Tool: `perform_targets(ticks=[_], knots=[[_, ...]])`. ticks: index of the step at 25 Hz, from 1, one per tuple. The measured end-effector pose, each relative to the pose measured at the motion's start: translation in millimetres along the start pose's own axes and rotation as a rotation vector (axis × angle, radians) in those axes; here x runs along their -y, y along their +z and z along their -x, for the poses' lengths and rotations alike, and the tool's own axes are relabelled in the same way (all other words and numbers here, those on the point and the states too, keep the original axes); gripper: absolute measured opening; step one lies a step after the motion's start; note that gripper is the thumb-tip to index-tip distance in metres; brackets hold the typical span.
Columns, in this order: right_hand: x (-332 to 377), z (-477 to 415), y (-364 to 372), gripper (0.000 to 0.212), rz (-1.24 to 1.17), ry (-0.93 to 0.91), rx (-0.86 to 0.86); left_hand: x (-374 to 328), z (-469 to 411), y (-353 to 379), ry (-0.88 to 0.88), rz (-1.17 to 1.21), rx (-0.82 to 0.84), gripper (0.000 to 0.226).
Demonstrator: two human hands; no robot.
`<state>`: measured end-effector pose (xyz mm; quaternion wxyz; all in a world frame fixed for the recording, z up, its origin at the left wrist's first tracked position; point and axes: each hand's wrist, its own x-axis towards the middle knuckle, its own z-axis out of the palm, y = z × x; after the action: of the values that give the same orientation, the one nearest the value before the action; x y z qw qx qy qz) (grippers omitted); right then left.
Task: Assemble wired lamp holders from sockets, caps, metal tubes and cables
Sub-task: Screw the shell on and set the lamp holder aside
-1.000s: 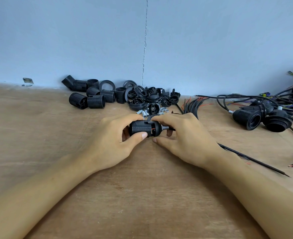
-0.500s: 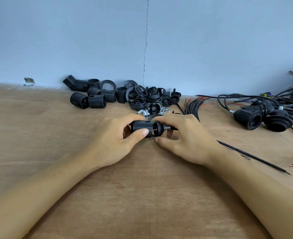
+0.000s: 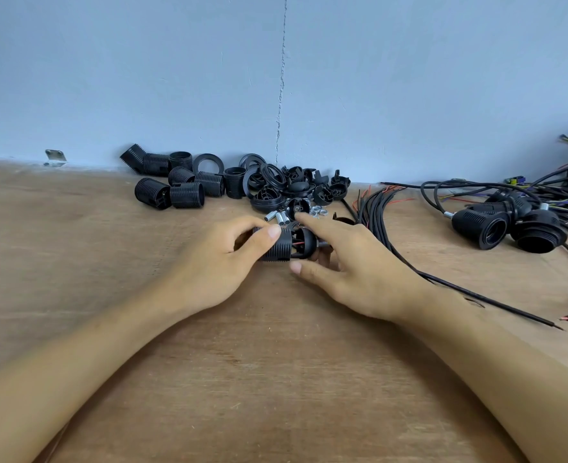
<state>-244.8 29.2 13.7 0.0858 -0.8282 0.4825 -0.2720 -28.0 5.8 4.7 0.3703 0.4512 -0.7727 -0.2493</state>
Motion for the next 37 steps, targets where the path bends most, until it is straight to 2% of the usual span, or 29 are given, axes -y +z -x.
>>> perform_targets(ticks=[2,6,8,16,22,27,33,37], knots=[[0,0,2,0.045,-0.078,0.045,-0.014,-2,-3,0,-0.025,0.035,-0.009,0.040],[-2,-2,4,0.028,-0.108,0.006,-0.017,-1,-8,1,-0.096,0.076,-0.028,0.046],[-3,-3,3,0.027,-0.088,-0.005,-0.017,-2,-8,2,-0.110,0.061,-0.027,0.049],[-4,-2,6,0.038,-0.059,-0.020,-0.040,3,-5,2,-0.068,0.039,0.016,0.045],[-1,-1,5,0.039,-0.043,-0.058,-0.075,9,-2,2,-0.053,0.095,0.011,0.023],[1,-1,4,0.042,-0.043,-0.088,-0.047,8,0,2,0.005,0.081,0.035,0.016],[2,-1,7,0.045,-0.041,-0.118,0.001,12,0,-3,0.020,0.068,0.109,0.016],[0,1,8,0.046,-0.022,-0.125,-0.011,11,-2,-7,0.013,0.047,0.158,0.025]])
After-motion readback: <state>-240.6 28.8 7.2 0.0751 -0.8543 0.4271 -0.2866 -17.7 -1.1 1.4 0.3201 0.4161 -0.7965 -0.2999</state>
